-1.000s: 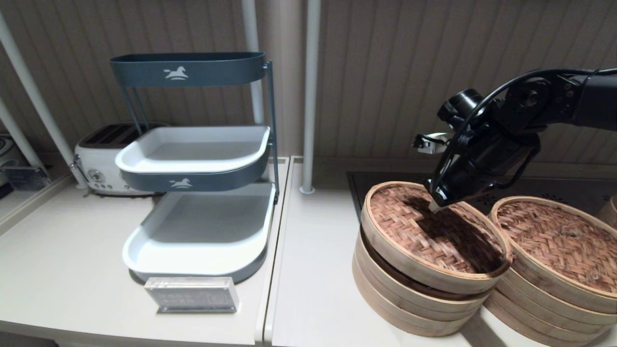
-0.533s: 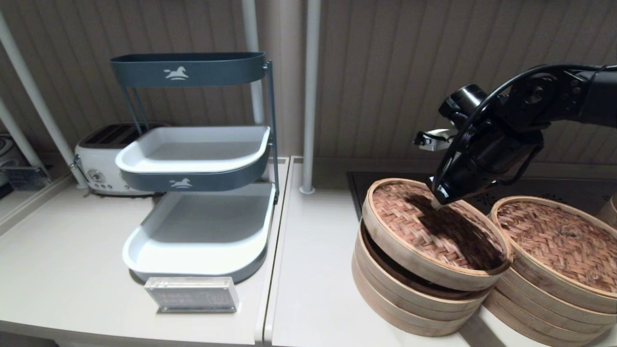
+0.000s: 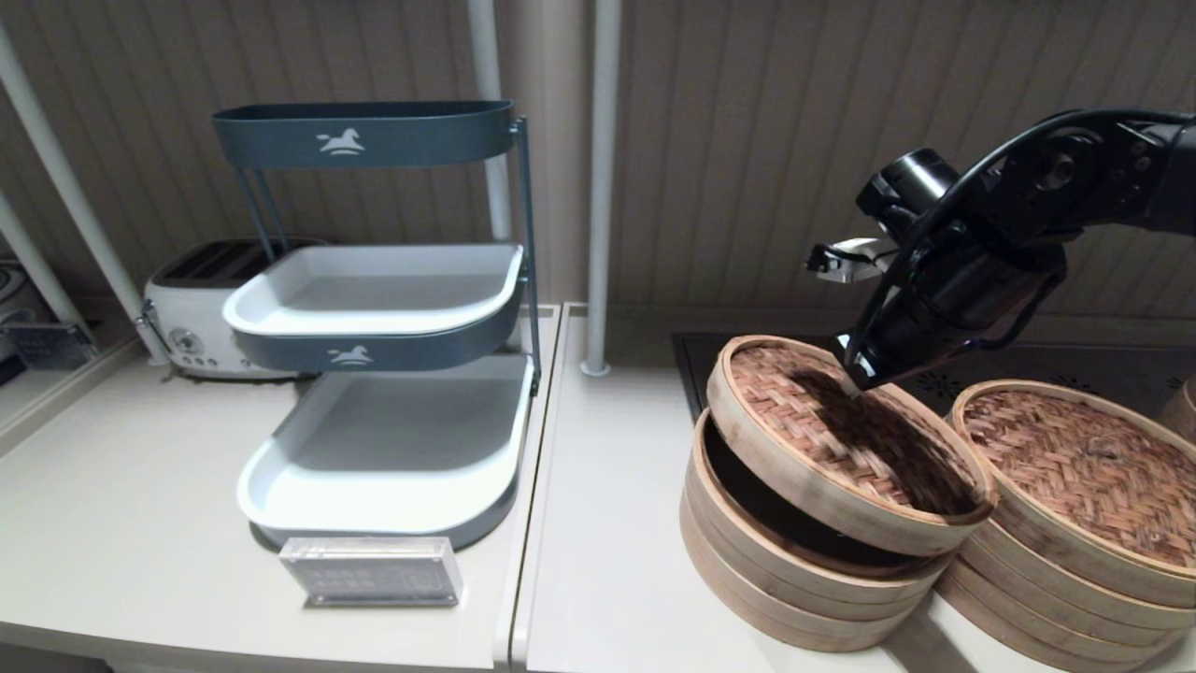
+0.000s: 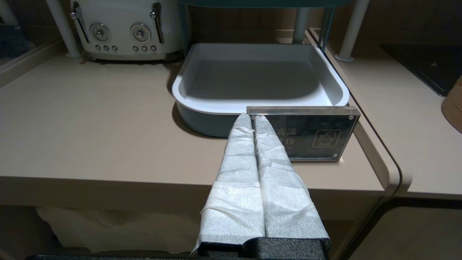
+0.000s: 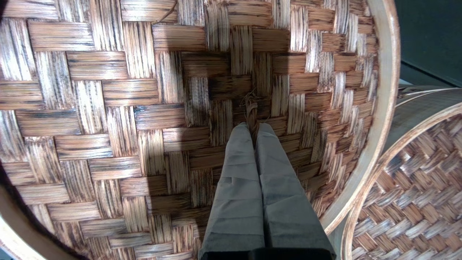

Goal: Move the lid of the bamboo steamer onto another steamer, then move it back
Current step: Pick up the steamer

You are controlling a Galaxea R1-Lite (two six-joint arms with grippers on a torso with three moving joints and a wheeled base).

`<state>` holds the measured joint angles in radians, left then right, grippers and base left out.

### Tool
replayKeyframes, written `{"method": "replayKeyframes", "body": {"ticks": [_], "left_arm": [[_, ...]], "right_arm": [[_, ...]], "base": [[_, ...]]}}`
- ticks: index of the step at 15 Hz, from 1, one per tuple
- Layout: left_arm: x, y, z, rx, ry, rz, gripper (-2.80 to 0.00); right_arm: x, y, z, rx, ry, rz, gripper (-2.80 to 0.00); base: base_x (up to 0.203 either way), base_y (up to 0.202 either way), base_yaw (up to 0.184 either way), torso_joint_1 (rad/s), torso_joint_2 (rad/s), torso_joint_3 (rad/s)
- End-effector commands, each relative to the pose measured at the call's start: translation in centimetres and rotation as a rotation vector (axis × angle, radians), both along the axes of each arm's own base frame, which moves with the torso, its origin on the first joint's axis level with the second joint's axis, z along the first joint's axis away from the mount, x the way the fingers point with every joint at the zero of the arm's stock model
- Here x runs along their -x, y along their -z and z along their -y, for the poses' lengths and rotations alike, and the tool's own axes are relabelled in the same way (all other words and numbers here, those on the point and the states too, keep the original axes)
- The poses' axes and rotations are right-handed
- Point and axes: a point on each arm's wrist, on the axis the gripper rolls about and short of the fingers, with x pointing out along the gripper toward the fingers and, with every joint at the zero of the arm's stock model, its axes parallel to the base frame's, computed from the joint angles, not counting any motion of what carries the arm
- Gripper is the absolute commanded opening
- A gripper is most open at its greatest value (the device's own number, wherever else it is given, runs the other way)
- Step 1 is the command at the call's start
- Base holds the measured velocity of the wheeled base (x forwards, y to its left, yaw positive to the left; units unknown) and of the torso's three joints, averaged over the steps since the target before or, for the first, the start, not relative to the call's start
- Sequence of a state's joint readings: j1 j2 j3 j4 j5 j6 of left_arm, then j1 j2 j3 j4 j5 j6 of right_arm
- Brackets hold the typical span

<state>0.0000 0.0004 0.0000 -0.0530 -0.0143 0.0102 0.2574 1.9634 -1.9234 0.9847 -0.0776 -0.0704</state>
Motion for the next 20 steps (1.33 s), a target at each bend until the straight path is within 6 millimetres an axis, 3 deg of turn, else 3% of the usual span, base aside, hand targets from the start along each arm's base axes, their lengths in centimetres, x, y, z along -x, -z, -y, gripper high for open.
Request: {"method": "replayKeyframes", "body": {"ticks": [1, 9, 20], "left_arm": [[-0.2, 0.8, 0.0, 0.000, 0.000, -0.025, -2.80], [-0.2, 0.8, 0.0, 0.000, 0.001, -0.023, -2.80], [-0.2, 0.8, 0.0, 0.000, 0.000, -0.024, -2.80]], "right_arm": [[0.4, -0.4, -0.1, 0.004, -0.005, 0.009, -2.80], [0.8, -0.6, -1.2, 0.050, -0.014, 0.028, -2.80], [2.4, -2.9, 0.5, 0.060, 0.004, 0.091, -2.80]], "base": [[0.000, 0.000, 0.000, 0.000, 0.00, 0.000], [0.000, 0.000, 0.000, 0.000, 0.00, 0.000], [0.000, 0.000, 0.000, 0.000, 0.00, 0.000]]}}
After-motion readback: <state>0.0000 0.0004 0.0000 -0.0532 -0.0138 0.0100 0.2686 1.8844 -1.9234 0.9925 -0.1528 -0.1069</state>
